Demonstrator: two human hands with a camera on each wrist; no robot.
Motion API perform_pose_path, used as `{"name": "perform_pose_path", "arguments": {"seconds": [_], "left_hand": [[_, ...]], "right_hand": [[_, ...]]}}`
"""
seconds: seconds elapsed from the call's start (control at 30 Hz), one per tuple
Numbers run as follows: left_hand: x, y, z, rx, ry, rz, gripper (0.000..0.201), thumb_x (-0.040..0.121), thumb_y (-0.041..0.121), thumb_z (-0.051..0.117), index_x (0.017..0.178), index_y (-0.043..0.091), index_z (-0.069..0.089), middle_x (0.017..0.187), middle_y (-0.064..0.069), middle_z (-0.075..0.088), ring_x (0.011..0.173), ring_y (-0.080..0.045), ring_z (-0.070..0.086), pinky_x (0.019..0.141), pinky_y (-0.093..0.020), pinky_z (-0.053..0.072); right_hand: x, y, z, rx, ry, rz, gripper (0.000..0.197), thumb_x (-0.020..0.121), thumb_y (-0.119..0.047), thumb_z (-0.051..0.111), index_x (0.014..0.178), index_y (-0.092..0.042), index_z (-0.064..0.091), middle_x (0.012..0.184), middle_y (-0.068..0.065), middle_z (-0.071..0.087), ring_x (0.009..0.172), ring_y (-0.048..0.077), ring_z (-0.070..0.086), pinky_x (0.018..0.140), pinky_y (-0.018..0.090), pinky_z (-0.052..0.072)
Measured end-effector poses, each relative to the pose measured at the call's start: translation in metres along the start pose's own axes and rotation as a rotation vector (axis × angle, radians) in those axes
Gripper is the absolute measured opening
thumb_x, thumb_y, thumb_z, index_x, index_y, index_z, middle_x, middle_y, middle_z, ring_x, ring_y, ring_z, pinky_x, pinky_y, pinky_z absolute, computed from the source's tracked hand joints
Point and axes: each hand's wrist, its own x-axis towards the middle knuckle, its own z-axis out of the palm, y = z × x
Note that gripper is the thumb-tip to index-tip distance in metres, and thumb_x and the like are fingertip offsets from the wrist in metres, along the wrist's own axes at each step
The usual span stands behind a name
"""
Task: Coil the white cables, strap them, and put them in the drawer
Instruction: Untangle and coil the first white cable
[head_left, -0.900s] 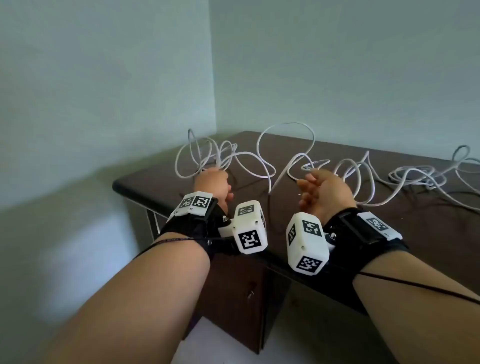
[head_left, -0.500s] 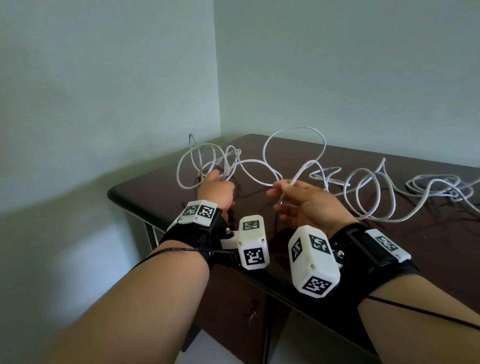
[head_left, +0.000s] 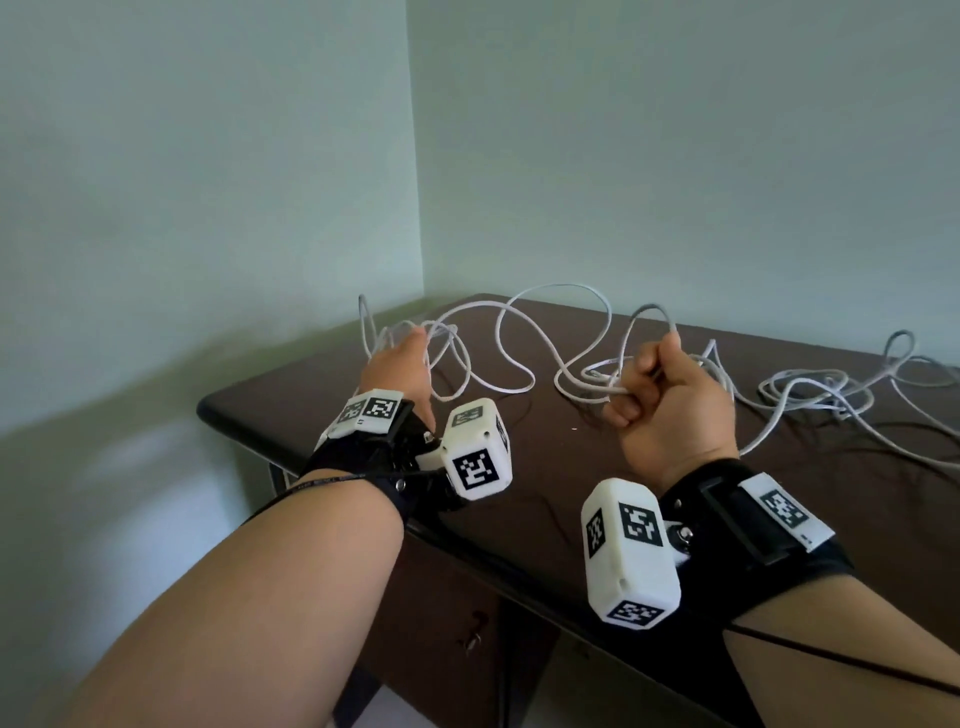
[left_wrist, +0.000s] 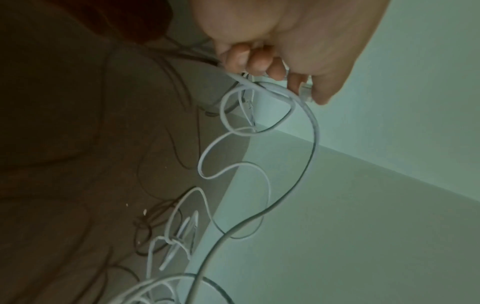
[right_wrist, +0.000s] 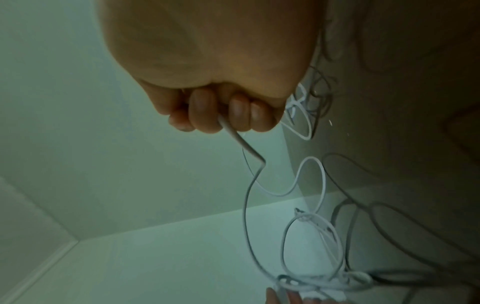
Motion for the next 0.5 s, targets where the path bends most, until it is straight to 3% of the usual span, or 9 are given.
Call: {"name": "perform_pose_path", "arguments": {"seconds": [0.1,0.17,0.27,0.3,0.4,0.5], "left_hand": [[-0.013,0.010,0.004,-0.021,-0.014,0.022,0.013,0.088,0.030,0.052,0.094,0.019,0.054,0.098,-0.007,0.055,0.068,-0.018,0.052,0.071,-0.033,0.049],[-0.028,0.015,0.012,-0.048,-0.021,0.126,0.005,0.089,0.022,0.053,0.087,0.023,0.057,0.084,-0.002,0.057,0.061,-0.013,0.048,0.058,-0.026,0.042],[-0.053,0.021,0.034,-0.108,-0.071,0.280,0.025,0.090,0.003,0.052,0.077,0.023,0.059,0.059,0.013,0.062,0.050,-0.003,0.053,0.048,-0.021,0.040],[-0.061,0.023,0.043,-0.139,-0.110,0.305,0.028,0.088,-0.003,0.052,0.075,0.020,0.059,0.057,0.012,0.064,0.048,-0.002,0.054,0.046,-0.020,0.040],[-0.080,0.023,0.067,-0.158,-0.201,0.325,0.031,0.086,-0.008,0.050,0.081,0.021,0.058,0.077,0.005,0.069,0.064,-0.008,0.055,0.054,-0.022,0.036],[-0.099,0.018,0.088,-0.174,-0.300,0.289,0.028,0.087,-0.003,0.050,0.081,0.023,0.059,0.078,0.005,0.067,0.070,-0.009,0.055,0.057,-0.022,0.040]], "right_hand": [[-0.002,-0.021,-0.011,0.023,0.003,-0.023,0.045,0.099,-0.035,0.035,0.059,-0.017,0.042,0.045,-0.006,0.027,0.045,0.012,0.019,0.050,0.026,0.016],[-0.004,-0.037,-0.020,0.048,0.020,-0.042,0.042,0.099,-0.036,0.035,0.061,-0.018,0.041,0.046,-0.006,0.028,0.043,0.012,0.021,0.050,0.025,0.018],[-0.005,-0.058,-0.035,0.076,0.058,-0.071,0.039,0.097,-0.037,0.037,0.063,-0.018,0.043,0.048,-0.006,0.031,0.043,0.012,0.023,0.051,0.026,0.020],[-0.006,-0.064,-0.041,0.078,0.070,-0.081,0.038,0.095,-0.038,0.040,0.062,-0.019,0.044,0.048,-0.006,0.032,0.043,0.013,0.024,0.052,0.026,0.020],[-0.013,-0.088,-0.058,0.089,0.087,-0.126,0.030,0.077,-0.040,0.050,0.055,-0.020,0.048,0.049,-0.005,0.032,0.043,0.013,0.025,0.052,0.026,0.022],[-0.022,-0.113,-0.075,0.085,0.124,-0.163,0.031,0.080,-0.041,0.049,0.056,-0.021,0.047,0.048,-0.006,0.031,0.044,0.014,0.024,0.051,0.025,0.023]]}}
